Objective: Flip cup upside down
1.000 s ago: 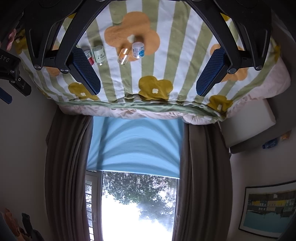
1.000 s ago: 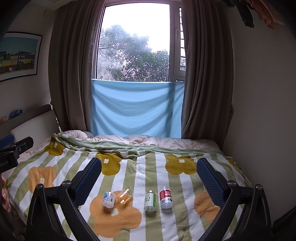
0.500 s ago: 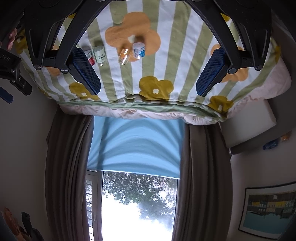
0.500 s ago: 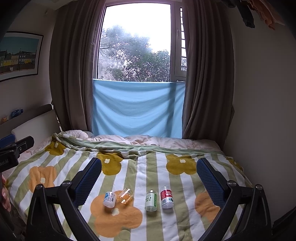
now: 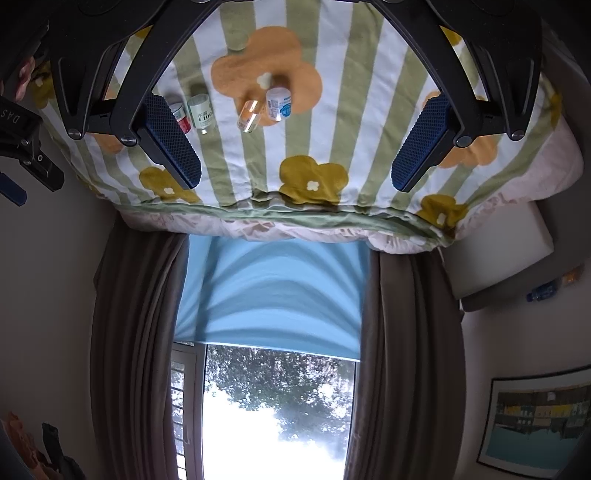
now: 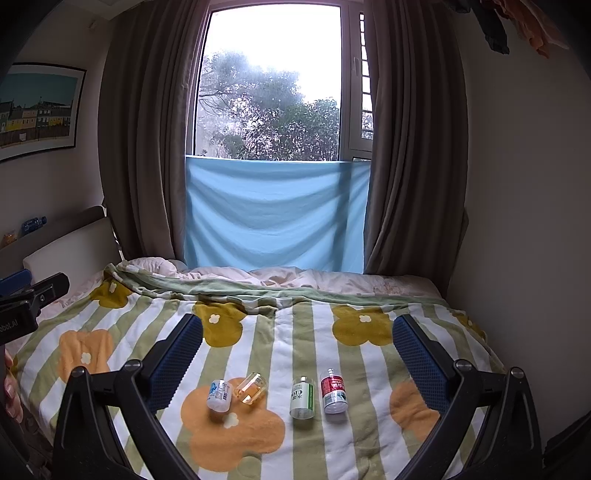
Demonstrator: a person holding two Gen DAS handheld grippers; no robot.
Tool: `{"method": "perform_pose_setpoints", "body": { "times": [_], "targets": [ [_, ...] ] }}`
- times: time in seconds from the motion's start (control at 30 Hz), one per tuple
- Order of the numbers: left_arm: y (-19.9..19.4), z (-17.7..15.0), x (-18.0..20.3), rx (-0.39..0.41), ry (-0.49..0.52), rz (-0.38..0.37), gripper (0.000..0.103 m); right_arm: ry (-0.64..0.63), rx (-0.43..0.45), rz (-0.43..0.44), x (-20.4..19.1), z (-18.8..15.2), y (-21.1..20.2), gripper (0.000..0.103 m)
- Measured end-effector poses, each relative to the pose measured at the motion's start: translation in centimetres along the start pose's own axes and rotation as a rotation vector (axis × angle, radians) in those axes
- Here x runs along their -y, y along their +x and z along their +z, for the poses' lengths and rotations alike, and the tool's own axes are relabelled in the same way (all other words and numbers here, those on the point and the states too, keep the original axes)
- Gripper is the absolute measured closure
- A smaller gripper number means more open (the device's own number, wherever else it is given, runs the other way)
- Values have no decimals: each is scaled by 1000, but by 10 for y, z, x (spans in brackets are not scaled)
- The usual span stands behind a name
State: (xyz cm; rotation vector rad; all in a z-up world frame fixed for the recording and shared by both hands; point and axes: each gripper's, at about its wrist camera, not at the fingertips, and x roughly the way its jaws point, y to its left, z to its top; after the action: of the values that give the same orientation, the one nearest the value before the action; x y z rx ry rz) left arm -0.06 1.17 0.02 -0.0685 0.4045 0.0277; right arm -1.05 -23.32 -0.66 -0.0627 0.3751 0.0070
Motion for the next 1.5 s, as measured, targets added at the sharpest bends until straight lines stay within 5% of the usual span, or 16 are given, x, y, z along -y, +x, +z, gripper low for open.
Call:
{"method": "perform_pose_setpoints", "body": {
  "times": [0.4,0.87,1.17,1.5],
  "targets": [
    [20,-4,10,-59,10,-36,0,16,-13,-16,7,-5,2,1],
    [128,-16,104,-348,104,-222,0,94,-188,-109,77,-33,40,1],
    [224,-89,166,-606,175,-244,0,94,-465,-6,130,-82,164,1],
    [310,-198,164,-805,163,-198,0,158,-697,147,145,-177,339,1]
  ]
}}
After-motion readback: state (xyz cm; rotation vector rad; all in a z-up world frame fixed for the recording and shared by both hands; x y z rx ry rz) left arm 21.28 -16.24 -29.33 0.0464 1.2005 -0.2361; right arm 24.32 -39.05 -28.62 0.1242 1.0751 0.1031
